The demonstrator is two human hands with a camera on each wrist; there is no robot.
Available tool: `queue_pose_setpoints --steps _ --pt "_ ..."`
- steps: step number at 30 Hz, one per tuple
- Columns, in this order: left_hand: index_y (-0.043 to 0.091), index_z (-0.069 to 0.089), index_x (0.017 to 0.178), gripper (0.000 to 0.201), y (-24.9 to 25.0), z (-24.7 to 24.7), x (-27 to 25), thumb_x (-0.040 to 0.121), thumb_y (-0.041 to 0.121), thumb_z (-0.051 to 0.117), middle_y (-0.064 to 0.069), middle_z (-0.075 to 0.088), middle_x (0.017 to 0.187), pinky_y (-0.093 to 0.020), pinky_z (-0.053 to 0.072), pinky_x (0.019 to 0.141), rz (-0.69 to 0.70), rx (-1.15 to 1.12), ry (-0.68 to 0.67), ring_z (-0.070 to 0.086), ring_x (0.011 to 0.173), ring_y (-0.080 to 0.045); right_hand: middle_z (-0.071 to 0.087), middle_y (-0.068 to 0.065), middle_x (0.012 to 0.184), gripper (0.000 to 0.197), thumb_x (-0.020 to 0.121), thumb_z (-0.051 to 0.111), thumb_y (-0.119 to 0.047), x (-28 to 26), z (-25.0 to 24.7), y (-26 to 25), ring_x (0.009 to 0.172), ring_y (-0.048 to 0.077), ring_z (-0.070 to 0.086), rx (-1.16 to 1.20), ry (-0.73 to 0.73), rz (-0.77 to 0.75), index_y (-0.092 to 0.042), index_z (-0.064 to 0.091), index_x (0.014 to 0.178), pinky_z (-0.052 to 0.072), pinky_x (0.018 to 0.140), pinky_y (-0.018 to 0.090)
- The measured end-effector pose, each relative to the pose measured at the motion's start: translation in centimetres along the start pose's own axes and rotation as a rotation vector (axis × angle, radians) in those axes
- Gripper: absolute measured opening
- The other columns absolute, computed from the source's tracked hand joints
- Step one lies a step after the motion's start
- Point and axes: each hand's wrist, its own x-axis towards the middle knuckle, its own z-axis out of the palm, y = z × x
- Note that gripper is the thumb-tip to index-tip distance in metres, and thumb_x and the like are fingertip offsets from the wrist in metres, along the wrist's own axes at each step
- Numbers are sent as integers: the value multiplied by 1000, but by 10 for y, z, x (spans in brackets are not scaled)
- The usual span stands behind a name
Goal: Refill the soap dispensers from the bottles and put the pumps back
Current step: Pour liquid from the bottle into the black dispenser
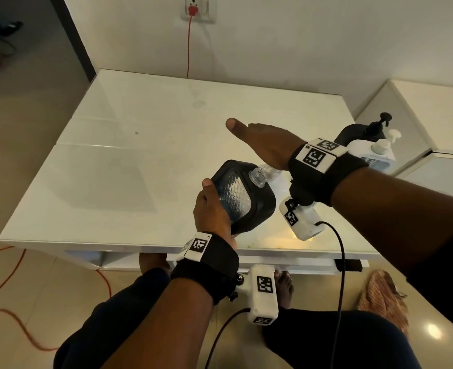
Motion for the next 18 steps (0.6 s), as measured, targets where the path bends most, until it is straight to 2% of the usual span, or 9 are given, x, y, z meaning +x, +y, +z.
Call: queue_pose_setpoints --steps 2,3,4,6,7,9,12,14,18 --pt "41 64 98 45 1 0 -2 93 79 41 -4 70 125 -59 56 100 6 9 1 67 113 -35 39 -2 159 110 74 13 -98 0 1 4 146 26 35 -4 14 12 -24 39 152 17 120 47" --pt "41 64 98 43 2 0 -3 97 76 40 -4 69 124 -59 56 100 5 -1 -3 67 113 -35 34 -3 162 110 75 13 -97 0 1 4 149 25 30 -5 13 15 -25 34 156 15 121 46" --pt "40 64 97 41 1 0 -3 99 74 40 -4 69 124 -59 56 99 4 -15 -6 67 113 -35 41 -4 157 110 73 12 -99 0 1 4 145 27 35 -7 1 15 -27 41 150 17 120 47" --pt "39 64 96 40 3 0 -5 102 71 40 -4 69 123 -59 57 99 -4 -19 -13 67 113 -35 59 -10 120 101 62 6 -105 0 -1 1 120 31 46 -24 -16 -7 -34 56 114 25 116 51" --pt "39 64 95 40 4 0 -7 101 71 40 -4 69 123 -59 56 99 -3 -22 -16 67 113 -35 59 -9 117 106 56 3 -107 4 -1 2 118 31 47 -13 -22 -20 -34 56 112 26 115 52" --pt "41 65 95 42 3 -1 -6 96 76 42 -3 70 123 -60 56 99 10 -8 -14 68 113 -35 57 -3 136 129 50 1 -109 10 -4 4 128 29 46 0 -33 -12 -28 53 135 24 119 52" --pt "43 66 93 50 3 -1 -5 79 85 44 -3 70 123 -60 56 99 23 4 0 68 113 -36 56 -4 128 137 44 1 -111 8 -4 3 121 25 46 23 -29 -2 -22 53 135 24 118 52" --pt "44 65 94 52 2 0 -4 77 87 43 -2 70 124 -60 56 99 19 11 2 67 114 -35 38 -2 159 135 55 4 -107 6 -1 4 146 25 34 17 -33 6 -23 32 157 17 123 50" --pt "44 66 95 53 4 1 -6 75 87 42 -1 70 122 -60 56 99 8 8 3 68 113 -34 25 -2 166 114 74 13 -97 3 2 8 152 24 25 -5 -7 9 -24 20 161 16 121 45"
